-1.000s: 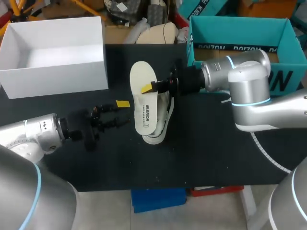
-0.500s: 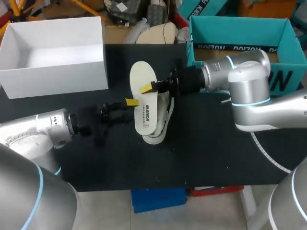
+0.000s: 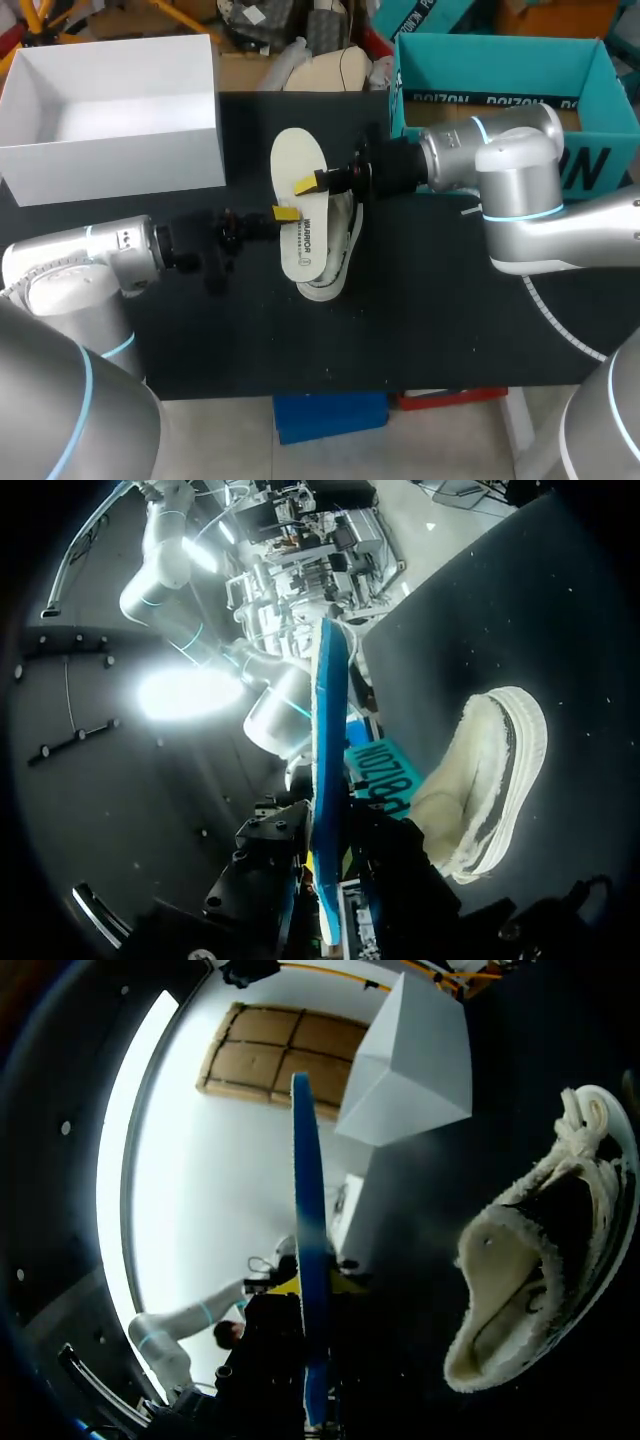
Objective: Take the shoe out of the shoebox, open the shoe tongue, remove and reinsert the insole, then place the shoe into the shoebox
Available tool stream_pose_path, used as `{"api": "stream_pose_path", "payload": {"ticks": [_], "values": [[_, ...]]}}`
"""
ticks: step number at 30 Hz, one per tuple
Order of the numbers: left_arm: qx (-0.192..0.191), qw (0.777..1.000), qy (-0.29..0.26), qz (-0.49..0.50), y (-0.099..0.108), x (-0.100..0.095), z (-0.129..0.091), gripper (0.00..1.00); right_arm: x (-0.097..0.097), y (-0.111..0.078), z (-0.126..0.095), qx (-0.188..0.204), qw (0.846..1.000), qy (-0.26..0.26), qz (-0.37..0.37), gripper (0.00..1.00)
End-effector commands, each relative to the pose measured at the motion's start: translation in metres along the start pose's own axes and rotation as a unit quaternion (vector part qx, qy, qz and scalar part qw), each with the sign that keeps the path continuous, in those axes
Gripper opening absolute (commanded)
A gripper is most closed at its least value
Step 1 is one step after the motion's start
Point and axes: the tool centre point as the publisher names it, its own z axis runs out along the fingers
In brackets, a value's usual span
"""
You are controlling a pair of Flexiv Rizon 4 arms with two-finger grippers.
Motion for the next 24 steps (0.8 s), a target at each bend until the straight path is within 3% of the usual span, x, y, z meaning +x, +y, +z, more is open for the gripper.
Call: {"api": "stream_pose_path", "payload": {"ticks": [1,3,5,11,12,13,14,21,24], "values": [[-0.003,1.000,-0.003,0.003,0.000,-0.001,0.006,0.22,-0.001,0.001,0.001,0.000,1.000,0.000,0.000,0.00],[-0.002,1.000,-0.005,0.004,0.000,-0.002,0.007,0.14,-0.001,0.001,0.001,0.000,1.000,0.000,0.000,0.00],[0.001,1.000,-0.008,0.005,-0.001,-0.002,0.010,0.00,-0.001,0.001,0.001,0.000,1.000,0.000,0.000,0.00],[0.006,1.000,-0.008,0.006,-0.002,-0.002,0.012,0.00,-0.001,0.001,0.001,0.000,1.000,0.000,0.000,0.00],[0.005,1.000,-0.006,0.005,-0.002,-0.001,0.011,0.00,-0.001,0.000,0.001,-0.002,1.000,0.000,0.000,0.08],[0.004,1.000,-0.004,0.004,-0.002,-0.001,0.010,0.00,0.000,0.000,0.000,-0.005,1.000,-0.001,0.001,0.42],[0.002,1.000,-0.001,0.004,-0.002,0.000,0.010,0.00,0.000,0.000,-0.001,-0.007,1.000,-0.003,0.002,1.00],[-0.002,1.000,0.021,-0.003,-0.005,-0.002,0.000,0.00,0.001,-0.006,-0.016,-0.040,0.998,-0.038,-0.011,1.00],[0.002,0.998,0.064,-0.009,-0.010,0.001,-0.005,0.00,0.001,-0.013,-0.026,-0.043,0.997,-0.061,-0.013,1.00]]}}
